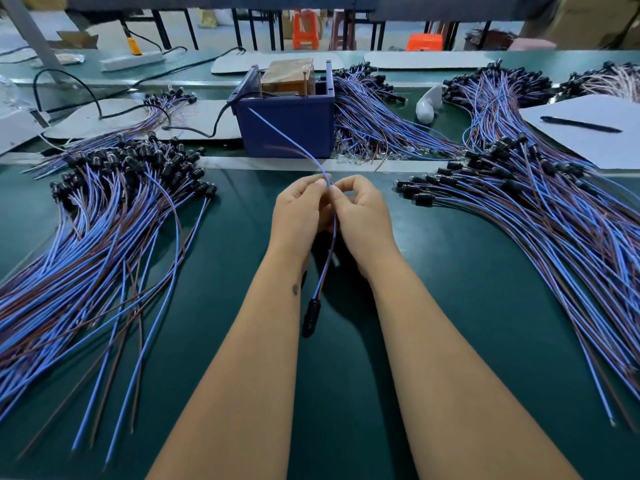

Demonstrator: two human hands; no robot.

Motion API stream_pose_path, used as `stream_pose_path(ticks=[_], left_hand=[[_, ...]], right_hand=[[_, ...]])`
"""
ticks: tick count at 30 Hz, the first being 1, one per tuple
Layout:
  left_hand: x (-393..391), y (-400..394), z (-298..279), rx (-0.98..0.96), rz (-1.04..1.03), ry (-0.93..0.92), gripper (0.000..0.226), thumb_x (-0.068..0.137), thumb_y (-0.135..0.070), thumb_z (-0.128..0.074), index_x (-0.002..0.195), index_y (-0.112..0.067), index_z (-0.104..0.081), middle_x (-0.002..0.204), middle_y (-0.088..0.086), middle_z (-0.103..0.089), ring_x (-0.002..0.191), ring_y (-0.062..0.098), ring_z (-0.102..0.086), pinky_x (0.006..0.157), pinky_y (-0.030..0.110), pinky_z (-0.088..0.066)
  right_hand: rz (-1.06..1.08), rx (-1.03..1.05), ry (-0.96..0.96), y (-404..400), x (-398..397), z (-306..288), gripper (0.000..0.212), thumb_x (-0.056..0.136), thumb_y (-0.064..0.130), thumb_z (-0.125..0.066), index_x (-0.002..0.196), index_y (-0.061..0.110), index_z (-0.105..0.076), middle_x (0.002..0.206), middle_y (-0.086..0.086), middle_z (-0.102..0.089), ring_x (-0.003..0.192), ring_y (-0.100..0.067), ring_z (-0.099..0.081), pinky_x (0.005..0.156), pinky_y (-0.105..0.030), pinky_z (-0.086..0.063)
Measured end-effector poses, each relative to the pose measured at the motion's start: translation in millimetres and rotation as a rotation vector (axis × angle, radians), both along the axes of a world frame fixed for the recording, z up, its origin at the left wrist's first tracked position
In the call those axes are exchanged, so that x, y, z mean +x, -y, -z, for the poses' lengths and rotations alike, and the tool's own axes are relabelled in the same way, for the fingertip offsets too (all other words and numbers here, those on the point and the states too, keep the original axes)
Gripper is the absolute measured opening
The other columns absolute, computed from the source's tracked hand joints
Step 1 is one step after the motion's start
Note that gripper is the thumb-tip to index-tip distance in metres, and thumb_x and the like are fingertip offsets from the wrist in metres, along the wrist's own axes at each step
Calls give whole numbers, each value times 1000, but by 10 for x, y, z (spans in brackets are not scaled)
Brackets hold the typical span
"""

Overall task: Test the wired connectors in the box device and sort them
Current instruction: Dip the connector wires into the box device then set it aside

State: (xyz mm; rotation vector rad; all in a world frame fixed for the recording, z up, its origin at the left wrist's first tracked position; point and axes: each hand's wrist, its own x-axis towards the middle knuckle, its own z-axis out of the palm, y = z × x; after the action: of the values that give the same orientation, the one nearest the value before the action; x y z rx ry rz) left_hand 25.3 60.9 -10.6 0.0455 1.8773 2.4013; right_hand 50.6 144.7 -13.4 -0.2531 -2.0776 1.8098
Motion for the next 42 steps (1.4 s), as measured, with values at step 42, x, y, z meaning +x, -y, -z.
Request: stream_pose_path(ticks=[42], left_hand=[[-70,194,19,-197,-418,-20,14,96,-17,-46,91,-23,-57,61,-9,-58,40,2,-47,50,22,-41]], right_hand=[[181,-180,1,-69,-47,7,17,94,15,-59,80,22,-64,66,3,-60,59,-8,-53,67,-32,-46]])
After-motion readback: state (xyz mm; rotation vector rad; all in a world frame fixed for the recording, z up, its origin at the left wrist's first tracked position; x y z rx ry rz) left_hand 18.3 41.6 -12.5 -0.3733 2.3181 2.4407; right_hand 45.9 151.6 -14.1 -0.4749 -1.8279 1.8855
